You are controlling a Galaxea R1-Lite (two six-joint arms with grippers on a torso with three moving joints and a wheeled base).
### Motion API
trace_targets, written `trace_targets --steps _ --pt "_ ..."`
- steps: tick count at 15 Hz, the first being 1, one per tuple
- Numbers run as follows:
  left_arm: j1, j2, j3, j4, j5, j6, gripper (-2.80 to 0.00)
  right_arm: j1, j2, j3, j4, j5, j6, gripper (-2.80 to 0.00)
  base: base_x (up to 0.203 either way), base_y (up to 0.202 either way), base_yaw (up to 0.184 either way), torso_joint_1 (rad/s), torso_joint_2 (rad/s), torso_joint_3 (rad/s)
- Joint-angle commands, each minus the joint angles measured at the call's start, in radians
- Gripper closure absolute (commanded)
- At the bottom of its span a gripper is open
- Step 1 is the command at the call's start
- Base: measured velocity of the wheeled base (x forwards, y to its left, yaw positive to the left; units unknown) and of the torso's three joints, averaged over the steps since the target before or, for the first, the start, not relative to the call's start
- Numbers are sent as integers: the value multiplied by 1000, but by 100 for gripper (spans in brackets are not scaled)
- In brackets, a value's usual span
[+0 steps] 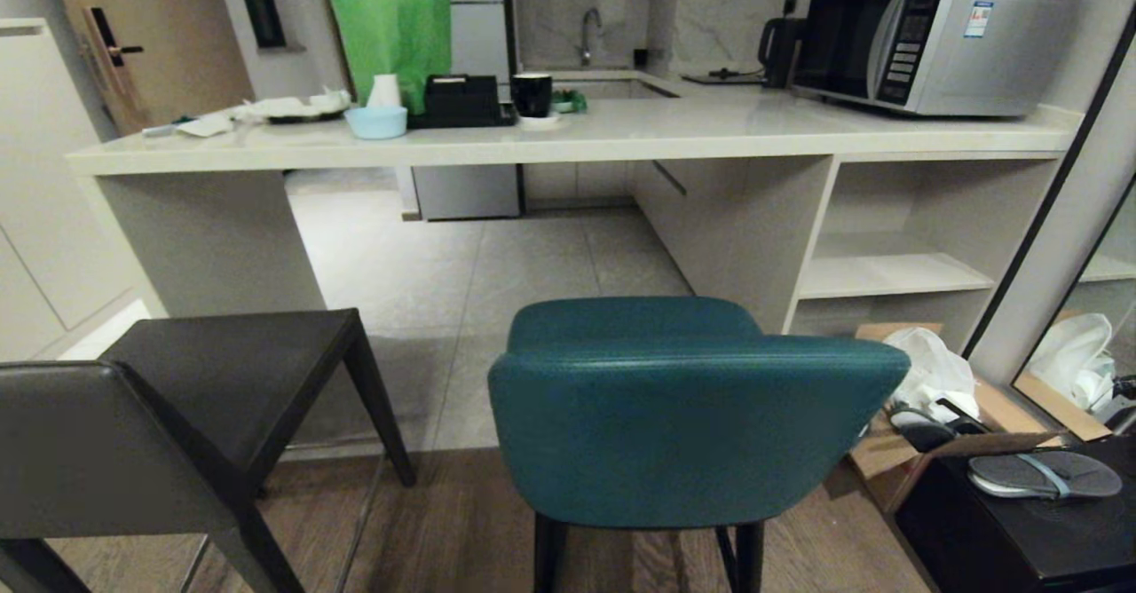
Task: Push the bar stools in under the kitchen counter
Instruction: Push the blue chair back under the dining table
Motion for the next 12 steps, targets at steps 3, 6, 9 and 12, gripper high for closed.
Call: trace_targets --steps 3,6,9,12 --pt "0 1 0 0 1 0 0 0 1 0 0 1 -1 0 0 -186 3 2 1 5" --pt "0 1 3 -14 1 -2 0 0 1 0 0 1 -1 0 0 -182 2 8 4 4" --pt "0 1 5 -15 1 -2 0 0 1 -1 0 1 -1 0 0 -68 2 0 -1 3" --pt "0 1 5 -17 1 -2 0 0 1 0 0 0 1 0 0 0 0 0 0 0"
